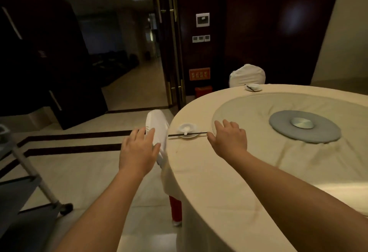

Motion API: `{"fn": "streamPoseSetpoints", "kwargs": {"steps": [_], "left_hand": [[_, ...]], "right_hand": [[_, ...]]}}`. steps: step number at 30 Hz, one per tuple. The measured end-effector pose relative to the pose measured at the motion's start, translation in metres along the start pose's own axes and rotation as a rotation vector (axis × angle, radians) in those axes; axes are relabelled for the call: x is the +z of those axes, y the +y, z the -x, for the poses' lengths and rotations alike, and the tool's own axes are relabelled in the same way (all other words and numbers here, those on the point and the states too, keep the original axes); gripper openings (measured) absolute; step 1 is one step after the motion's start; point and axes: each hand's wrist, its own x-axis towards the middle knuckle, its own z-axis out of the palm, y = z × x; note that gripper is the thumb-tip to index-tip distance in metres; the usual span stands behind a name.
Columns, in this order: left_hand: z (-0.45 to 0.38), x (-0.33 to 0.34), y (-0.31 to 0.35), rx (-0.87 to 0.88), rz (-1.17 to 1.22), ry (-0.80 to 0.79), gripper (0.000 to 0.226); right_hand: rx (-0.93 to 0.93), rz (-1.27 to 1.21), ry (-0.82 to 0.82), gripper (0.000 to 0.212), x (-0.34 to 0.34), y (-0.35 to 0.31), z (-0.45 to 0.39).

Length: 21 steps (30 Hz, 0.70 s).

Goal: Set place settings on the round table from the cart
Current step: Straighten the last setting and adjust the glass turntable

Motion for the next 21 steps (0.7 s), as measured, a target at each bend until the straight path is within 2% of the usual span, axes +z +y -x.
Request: {"fn": "streamPoseSetpoints", "kwargs": {"steps": [11, 21], "left_hand": [[-0.197, 0.107, -0.082, 0.183, 0.14, -0.004, 0.061], [-0.36, 0.187, -0.145, 0.501, 0.239, -0.083, 0.054]], "right_hand": [[0.169, 0.123, -0.032, 0.048, 0.078, -0.091, -0.136], [0.524, 0.142, -0.058, 0.044, 0.155, -0.179, -0.213]]}}
